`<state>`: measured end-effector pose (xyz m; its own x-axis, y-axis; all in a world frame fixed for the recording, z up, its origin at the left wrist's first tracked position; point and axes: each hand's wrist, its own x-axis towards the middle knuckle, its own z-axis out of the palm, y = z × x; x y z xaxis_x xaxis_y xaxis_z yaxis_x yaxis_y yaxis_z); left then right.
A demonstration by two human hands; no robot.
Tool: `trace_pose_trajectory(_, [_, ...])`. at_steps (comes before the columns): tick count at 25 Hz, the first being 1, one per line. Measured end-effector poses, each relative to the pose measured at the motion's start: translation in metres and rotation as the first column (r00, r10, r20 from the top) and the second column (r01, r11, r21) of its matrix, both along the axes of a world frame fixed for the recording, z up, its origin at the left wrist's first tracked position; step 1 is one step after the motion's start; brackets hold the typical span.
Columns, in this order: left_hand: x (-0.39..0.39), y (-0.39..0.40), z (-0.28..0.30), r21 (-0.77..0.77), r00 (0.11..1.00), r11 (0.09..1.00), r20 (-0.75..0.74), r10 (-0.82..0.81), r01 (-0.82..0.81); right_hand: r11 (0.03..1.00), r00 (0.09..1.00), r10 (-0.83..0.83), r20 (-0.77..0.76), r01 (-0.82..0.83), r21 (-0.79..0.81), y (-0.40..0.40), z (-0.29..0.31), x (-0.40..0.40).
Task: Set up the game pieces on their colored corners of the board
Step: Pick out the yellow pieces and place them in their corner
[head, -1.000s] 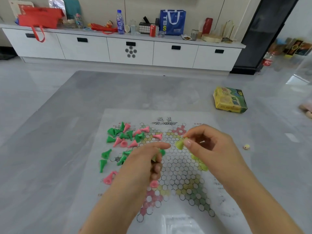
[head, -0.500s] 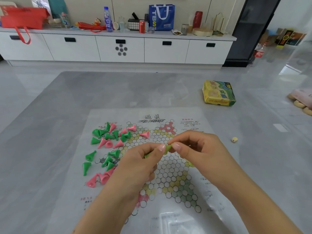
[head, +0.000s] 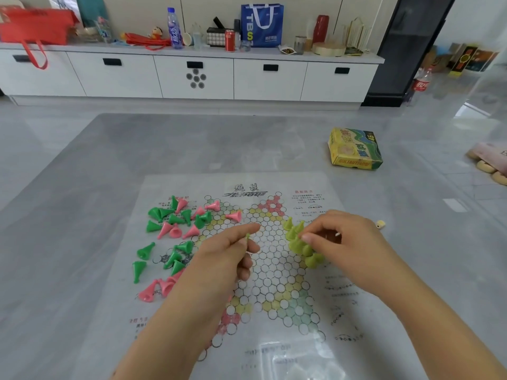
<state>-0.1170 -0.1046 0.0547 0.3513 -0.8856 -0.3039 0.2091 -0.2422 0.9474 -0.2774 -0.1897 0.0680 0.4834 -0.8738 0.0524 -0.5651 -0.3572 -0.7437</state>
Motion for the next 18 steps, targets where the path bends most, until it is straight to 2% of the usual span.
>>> trace_pose_trajectory(2, [0.001,0.001,0.001,-0.009,1.000,1.000,0.006,-0.010,0.010,0.996,0.992,0.020,-0.127,-0.030,-0.078,0.000,-0.007,0.000])
trace_pose_trajectory(6, [0.000,0.002,0.003,-0.026,1.000,1.000,0.009,-0.008,0.008,0.985,0.977,0.021,-0.212,-0.056,-0.161,0.000,-0.014,0.003])
trace_pose_trajectory(18, [0.001,0.003,0.005,-0.016,0.999,0.999,0.034,-0.033,0.033,0.975,0.957,0.030,-0.290,-0.092,-0.201,-0.001,-0.021,0.004])
